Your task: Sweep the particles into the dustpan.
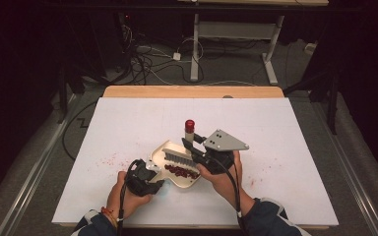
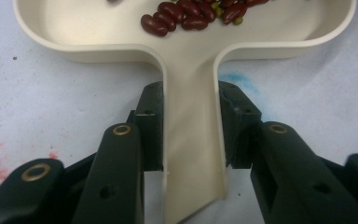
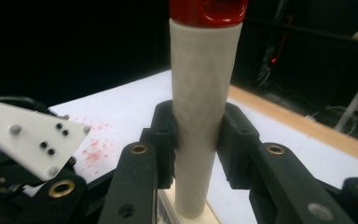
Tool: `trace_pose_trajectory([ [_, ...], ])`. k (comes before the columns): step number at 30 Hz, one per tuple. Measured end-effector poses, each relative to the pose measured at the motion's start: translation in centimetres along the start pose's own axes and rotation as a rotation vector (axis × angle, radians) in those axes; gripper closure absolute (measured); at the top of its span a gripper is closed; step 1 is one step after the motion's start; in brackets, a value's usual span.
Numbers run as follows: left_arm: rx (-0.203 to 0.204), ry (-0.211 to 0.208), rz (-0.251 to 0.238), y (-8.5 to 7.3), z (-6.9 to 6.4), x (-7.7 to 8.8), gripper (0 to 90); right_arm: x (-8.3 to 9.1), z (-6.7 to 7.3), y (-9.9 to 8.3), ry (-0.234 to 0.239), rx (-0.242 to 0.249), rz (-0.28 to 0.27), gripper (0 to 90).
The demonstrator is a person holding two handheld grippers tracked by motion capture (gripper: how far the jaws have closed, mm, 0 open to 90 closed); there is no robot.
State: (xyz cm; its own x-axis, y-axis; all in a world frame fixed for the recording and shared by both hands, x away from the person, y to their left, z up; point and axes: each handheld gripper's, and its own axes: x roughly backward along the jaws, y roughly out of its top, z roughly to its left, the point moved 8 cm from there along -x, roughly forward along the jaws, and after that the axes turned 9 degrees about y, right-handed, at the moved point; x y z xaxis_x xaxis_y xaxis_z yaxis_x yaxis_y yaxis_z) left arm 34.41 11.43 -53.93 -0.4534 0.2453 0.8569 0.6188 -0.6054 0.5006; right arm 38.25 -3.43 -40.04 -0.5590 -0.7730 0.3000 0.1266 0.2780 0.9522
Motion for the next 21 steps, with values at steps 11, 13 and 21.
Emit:
trace_pose_trajectory([
  [11,-0.015,-0.009,-0.015,-0.5,0.5,0.9,63.8,2.8,-2.5,1.0,-0.039,-0.007,-0.045,70.3],
  [13,-0.027,-0.005,-0.016,-0.7,0.7,1.1,63.8,3.4,-3.2,0.9,-0.059,-0.007,-0.041,70.2],
  [21,-0.069,-0.03,0.01,-1.7,0.4,1.8,63.8,5.0,-5.6,-0.8,-0.13,-0.018,0.013,70.2],
])
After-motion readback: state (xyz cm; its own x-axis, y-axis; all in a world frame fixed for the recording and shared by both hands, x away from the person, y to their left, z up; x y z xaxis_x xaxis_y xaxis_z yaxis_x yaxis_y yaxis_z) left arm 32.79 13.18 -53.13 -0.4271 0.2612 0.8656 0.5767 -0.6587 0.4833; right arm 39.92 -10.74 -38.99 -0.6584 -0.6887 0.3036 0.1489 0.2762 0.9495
